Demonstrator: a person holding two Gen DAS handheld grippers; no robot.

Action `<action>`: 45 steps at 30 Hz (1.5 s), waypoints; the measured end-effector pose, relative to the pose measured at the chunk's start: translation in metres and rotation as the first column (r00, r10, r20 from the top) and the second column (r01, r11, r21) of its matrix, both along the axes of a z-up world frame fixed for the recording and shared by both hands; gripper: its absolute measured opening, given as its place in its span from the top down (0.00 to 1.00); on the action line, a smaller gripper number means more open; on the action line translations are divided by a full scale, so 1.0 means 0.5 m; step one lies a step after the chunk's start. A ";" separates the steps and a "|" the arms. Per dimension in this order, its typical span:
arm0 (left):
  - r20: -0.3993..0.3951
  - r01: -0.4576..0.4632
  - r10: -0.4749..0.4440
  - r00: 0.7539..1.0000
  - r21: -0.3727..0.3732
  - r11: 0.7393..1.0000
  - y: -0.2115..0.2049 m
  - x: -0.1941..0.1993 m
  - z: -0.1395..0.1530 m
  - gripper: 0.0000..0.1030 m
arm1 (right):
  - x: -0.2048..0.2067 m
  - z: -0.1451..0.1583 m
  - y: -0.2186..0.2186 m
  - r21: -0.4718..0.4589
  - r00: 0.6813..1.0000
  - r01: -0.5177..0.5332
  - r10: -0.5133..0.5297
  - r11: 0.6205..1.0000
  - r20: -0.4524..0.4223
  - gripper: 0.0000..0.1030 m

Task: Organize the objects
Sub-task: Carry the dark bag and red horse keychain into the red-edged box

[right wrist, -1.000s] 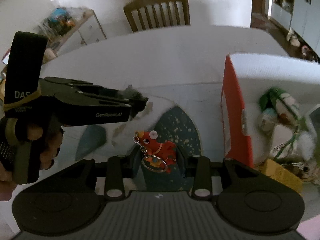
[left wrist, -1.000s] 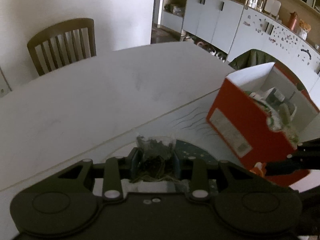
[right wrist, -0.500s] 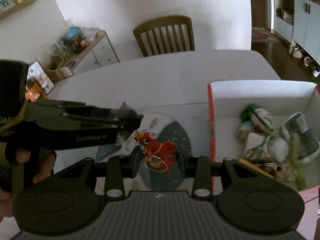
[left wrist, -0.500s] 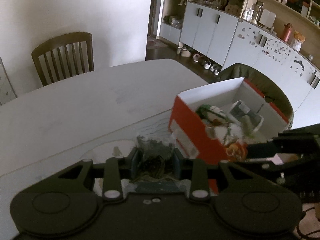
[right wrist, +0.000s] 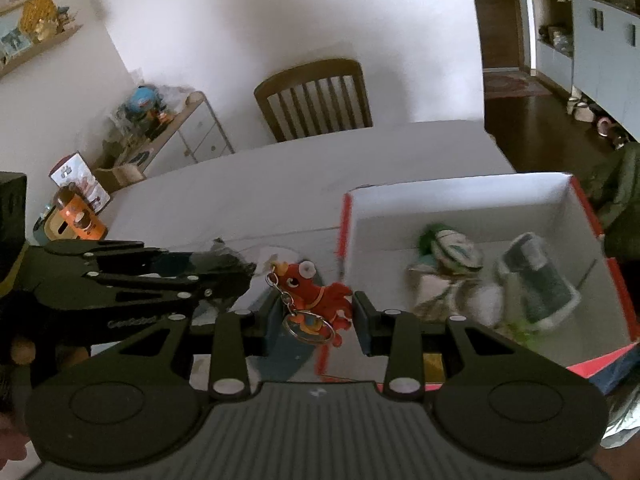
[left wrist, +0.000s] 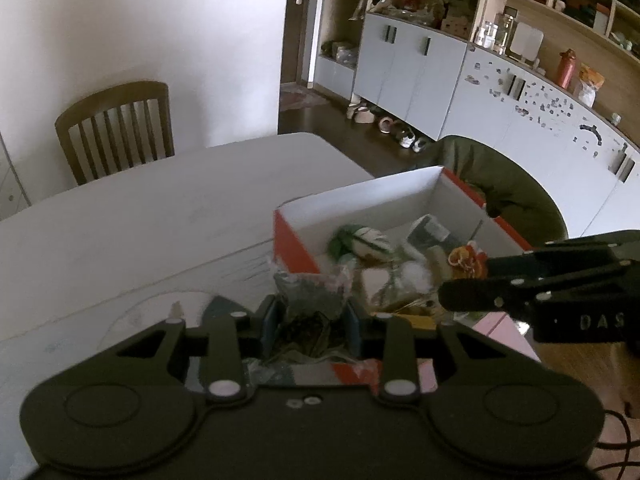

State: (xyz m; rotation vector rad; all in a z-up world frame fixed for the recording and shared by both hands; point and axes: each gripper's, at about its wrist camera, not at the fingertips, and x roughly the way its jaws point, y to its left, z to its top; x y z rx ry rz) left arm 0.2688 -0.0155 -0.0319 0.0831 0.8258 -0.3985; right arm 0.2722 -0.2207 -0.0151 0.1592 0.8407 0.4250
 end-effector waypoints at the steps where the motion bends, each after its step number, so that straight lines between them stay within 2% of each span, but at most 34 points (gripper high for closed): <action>1: 0.001 0.002 -0.002 1.000 0.002 1.000 -0.010 -0.001 0.002 0.67 | -0.001 0.001 -0.013 0.001 1.000 0.004 -0.004 1.000 0.003 0.64; 13: -0.011 0.018 -0.018 1.000 0.004 1.000 -0.130 0.021 -0.006 0.67 | 0.014 -0.003 -0.154 0.002 0.998 0.056 -0.056 0.998 0.031 0.64; 25: -0.046 0.043 -0.041 0.998 0.041 0.998 -0.237 0.087 -0.058 0.67 | 0.068 -0.058 -0.270 -0.049 0.995 0.093 -0.094 0.994 -0.018 0.64; 35: -0.089 0.046 -0.037 0.995 0.095 0.994 -0.284 0.151 -0.125 0.67 | 0.122 -0.133 -0.280 -0.107 0.993 0.052 -0.063 0.993 -0.098 0.64; 45: -0.109 0.086 -0.073 0.991 0.121 0.989 -0.322 0.177 -0.165 0.67 | 0.163 -0.209 -0.235 -0.165 0.982 -0.044 0.012 0.985 -0.190 0.64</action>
